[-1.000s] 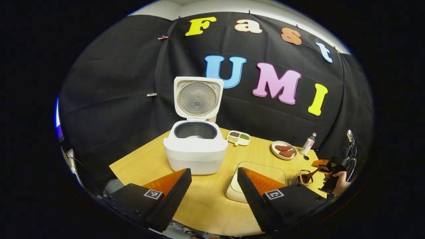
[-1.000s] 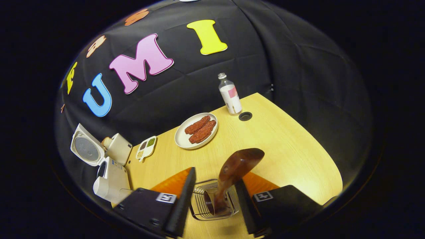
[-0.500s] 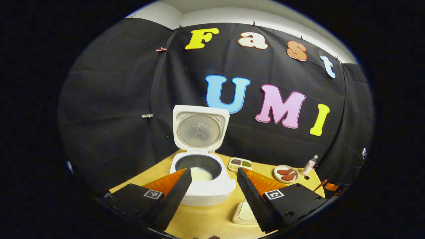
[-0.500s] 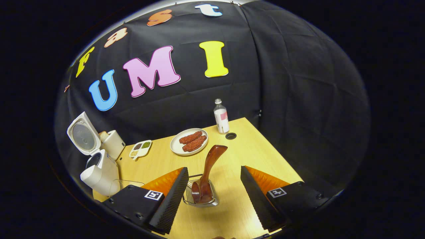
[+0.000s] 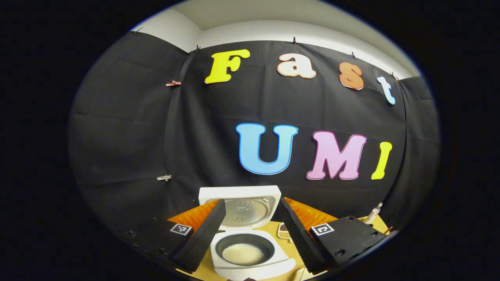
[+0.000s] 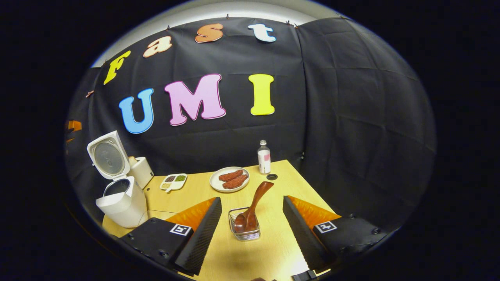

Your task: Close the left gripper, press the button to open the rice cooker; take a wooden spoon from the chopstick holder with the right hand, scoop a spoonful of rice and pour it into the rice cooker, then put the wooden spoon back into the chopstick holder.

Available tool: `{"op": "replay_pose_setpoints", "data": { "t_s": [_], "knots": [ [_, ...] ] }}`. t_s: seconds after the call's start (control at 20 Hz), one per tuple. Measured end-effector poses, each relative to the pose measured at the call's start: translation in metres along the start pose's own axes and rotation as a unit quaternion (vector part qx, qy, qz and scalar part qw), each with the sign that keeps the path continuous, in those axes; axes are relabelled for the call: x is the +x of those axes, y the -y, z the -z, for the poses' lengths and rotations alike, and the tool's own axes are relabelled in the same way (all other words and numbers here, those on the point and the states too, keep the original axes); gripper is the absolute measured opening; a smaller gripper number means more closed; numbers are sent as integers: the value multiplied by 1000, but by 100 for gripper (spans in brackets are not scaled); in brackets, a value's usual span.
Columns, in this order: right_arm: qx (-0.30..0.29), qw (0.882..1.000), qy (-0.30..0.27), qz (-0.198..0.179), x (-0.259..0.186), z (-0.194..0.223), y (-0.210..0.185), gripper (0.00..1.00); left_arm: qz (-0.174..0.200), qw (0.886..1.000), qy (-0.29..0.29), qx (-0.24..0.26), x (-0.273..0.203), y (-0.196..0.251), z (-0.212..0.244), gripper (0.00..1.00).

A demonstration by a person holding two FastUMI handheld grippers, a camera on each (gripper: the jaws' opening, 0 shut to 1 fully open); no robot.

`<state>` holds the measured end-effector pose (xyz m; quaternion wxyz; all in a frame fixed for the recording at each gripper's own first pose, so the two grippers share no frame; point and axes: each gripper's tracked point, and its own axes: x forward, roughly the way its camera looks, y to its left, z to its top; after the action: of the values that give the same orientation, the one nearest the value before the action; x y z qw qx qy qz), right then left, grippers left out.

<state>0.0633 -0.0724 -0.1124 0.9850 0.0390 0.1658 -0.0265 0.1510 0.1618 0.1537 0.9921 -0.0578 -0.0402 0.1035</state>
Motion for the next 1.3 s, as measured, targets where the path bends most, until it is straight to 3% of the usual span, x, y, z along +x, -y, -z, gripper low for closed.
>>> {"op": "replay_pose_setpoints", "data": {
  "t_s": [0.15,0.35,0.7,0.95,1.3],
  "knots": [
    [-16,1000,-14,-21,-14,0,-21,99,10,999,1,-48,47,-13,-22,95],
    [-25,999,10,-29,-22,-23,-38,98,-6,1000,2,-13,109,-36,-32,95],
    [-17,999,31,-20,-33,-40,-39,99,-23,998,-52,-3,197,-55,0,96],
    [17,999,27,-6,-41,-36,-32,99,-47,992,-115,22,218,-57,30,95],
    [16,999,22,-20,-46,-27,-34,98,-52,982,-180,16,198,-48,58,98]
  ]
}}
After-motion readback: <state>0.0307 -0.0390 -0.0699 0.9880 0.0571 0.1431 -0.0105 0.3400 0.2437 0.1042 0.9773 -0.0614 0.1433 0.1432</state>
